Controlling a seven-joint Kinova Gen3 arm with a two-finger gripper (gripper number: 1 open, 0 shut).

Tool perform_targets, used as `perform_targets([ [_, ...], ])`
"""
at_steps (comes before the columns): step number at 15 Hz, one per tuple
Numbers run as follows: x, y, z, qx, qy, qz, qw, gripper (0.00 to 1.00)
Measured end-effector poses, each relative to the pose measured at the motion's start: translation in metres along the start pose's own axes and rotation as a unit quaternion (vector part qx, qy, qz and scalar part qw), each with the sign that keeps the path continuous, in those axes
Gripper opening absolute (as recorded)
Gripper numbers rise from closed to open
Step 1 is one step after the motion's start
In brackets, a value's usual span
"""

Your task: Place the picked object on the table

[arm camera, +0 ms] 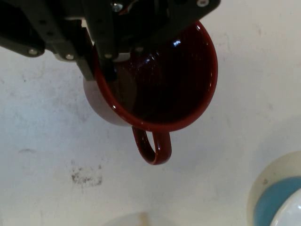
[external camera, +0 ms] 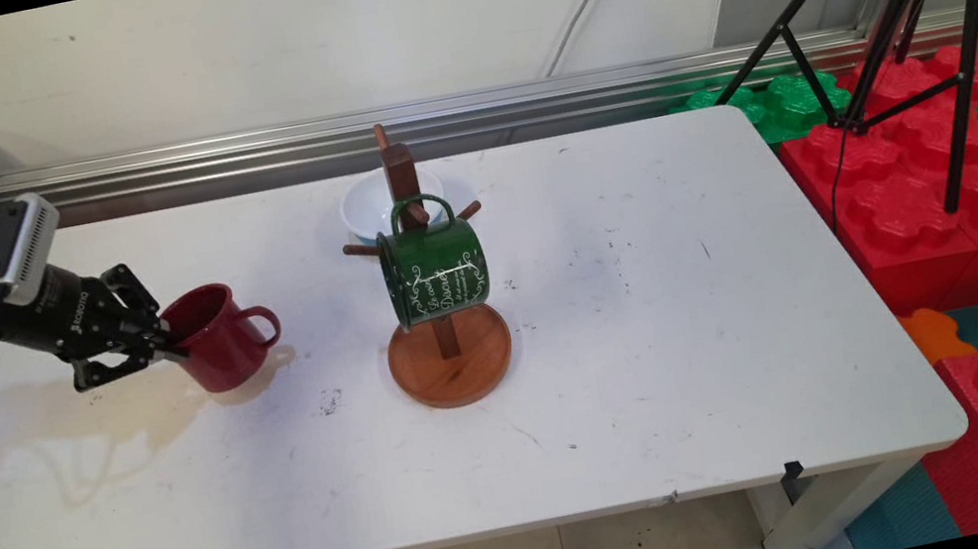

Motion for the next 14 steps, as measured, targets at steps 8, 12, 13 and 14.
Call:
perform_targets([
  [8,-0.008,-0.002,0.015,-0.001,-0.011,0.008,0.9999,0.0],
  [12,-0.01,-0.002,0.018,-0.002,-0.013,0.008,0.9999,0.0],
  [13,-0.01,-0.002,0.019,-0.003,-0.013,0.007,0.9999,0.0],
  [14,-0.01,-0.002,0.02,-0.004,-0.013,0.007,0.9999,0.0],
])
